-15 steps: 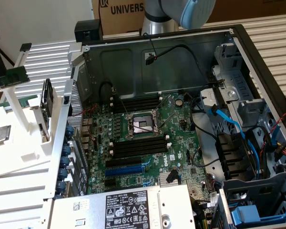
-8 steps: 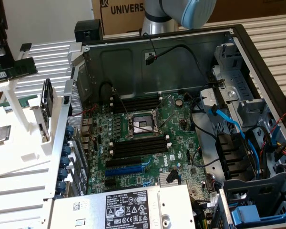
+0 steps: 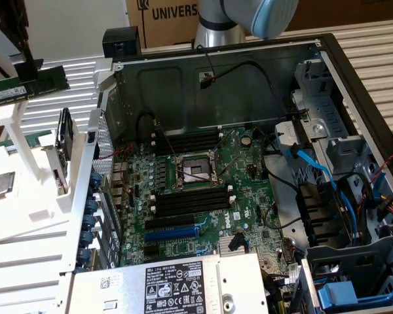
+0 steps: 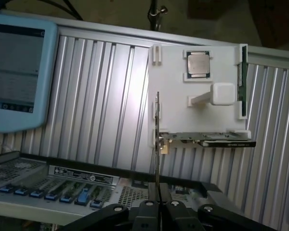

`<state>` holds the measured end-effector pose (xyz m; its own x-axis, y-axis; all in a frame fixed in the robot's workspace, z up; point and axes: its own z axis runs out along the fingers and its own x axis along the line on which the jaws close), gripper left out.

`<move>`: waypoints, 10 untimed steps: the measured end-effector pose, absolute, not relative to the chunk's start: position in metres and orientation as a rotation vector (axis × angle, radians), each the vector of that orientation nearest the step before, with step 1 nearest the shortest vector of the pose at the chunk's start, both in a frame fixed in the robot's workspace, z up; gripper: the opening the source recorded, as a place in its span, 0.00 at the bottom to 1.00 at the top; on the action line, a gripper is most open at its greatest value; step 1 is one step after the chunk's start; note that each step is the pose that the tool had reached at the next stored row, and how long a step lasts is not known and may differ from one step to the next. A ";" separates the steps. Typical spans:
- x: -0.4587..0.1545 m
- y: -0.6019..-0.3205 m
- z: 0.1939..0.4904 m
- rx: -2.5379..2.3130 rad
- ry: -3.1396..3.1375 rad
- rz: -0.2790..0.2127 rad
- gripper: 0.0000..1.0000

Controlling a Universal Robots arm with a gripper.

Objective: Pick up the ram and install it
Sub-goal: 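Insert the ram into the slot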

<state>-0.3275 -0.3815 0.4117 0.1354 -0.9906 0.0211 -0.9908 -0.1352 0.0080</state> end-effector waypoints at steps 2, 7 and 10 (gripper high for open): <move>-0.319 -0.381 0.414 2.352 -2.052 0.017 0.12; -0.296 -0.381 0.418 2.352 -2.052 0.017 0.12; -0.278 -0.381 0.418 2.350 -2.051 0.018 0.12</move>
